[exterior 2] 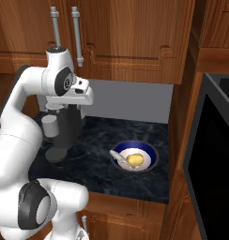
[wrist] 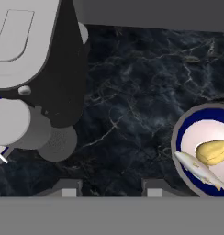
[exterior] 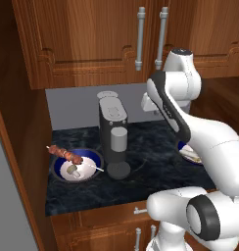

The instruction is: Place the bowl containing the potato and fish in the microwave. Close the microwave door and press the start button to microwave the meal.

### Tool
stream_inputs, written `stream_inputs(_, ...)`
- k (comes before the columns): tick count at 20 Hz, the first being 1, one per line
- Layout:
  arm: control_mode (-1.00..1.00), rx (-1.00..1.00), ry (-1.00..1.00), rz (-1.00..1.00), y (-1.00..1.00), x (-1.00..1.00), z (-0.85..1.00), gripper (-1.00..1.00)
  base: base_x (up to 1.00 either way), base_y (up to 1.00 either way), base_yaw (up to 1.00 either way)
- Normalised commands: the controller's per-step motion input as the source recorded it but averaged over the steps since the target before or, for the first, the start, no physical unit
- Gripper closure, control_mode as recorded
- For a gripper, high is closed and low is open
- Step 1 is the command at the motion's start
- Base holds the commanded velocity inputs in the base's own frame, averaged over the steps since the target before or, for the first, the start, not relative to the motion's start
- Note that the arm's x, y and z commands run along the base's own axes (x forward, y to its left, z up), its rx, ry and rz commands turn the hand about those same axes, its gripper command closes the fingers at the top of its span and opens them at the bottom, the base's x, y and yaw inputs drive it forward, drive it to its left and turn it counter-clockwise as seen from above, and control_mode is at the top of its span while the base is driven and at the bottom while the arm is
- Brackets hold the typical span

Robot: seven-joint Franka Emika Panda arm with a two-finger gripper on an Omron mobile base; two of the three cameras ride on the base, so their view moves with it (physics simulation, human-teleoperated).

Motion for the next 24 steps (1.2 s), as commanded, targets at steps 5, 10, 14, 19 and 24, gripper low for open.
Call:
stream_inputs(5, -1.0, 0.0, -0.01, -0.03, -0.05, -0.25, -0.02, -1.0, 0.0, 0.0, 0.0)
stream_inputs(10, -1.0, 0.0, -0.02, -0.13, -0.21, -0.57, -0.21, -1.0, 0.0, 0.0, 0.0)
stream_inputs(14, -1.0, 0.01, -0.05, -0.23, -0.42, -0.67, -0.46, -1.0, 0.0, 0.0, 0.0)
stream_inputs(19, -1.0, 0.17, -0.11, -0.4, -0.69, -0.62, -0.53, -1.0, 0.0, 0.0, 0.0)
stream_inputs(24, -1.0, 0.16, -0.13, -0.43, -0.75, -0.51, -0.56, -1.0, 0.0, 0.0, 0.0)
